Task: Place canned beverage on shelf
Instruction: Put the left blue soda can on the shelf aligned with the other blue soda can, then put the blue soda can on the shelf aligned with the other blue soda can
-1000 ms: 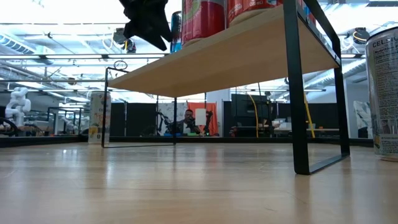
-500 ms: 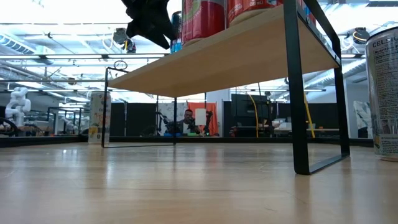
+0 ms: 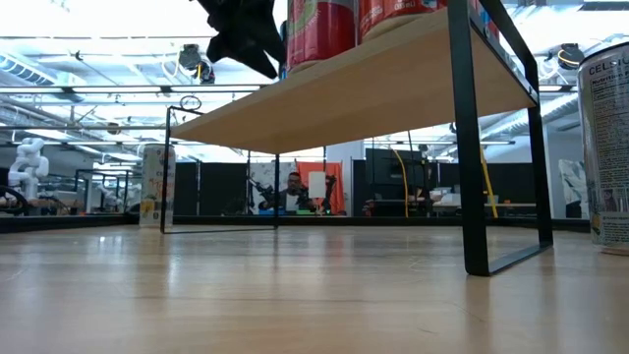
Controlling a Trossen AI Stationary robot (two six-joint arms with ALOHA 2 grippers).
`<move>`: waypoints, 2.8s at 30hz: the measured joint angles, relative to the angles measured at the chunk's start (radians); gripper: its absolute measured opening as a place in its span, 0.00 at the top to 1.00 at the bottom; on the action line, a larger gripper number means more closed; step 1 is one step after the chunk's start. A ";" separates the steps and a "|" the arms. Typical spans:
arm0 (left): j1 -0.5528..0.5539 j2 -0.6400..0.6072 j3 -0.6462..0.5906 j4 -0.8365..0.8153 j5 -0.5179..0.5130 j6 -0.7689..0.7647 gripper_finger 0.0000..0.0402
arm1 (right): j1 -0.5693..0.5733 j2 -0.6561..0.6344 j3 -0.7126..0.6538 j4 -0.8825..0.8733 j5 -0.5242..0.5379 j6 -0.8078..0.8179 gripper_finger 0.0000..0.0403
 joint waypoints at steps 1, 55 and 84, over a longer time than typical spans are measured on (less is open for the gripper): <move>0.000 0.001 0.000 -0.004 -0.002 0.000 0.52 | 0.000 0.000 0.000 0.000 0.000 0.000 0.32; -0.072 -0.091 -0.001 -0.068 0.063 -0.133 0.52 | 0.061 -0.009 0.000 -0.003 -0.192 0.182 0.32; -0.459 -0.113 0.006 -0.061 -0.066 -0.403 0.52 | 0.954 0.113 0.000 -0.151 0.139 0.544 0.32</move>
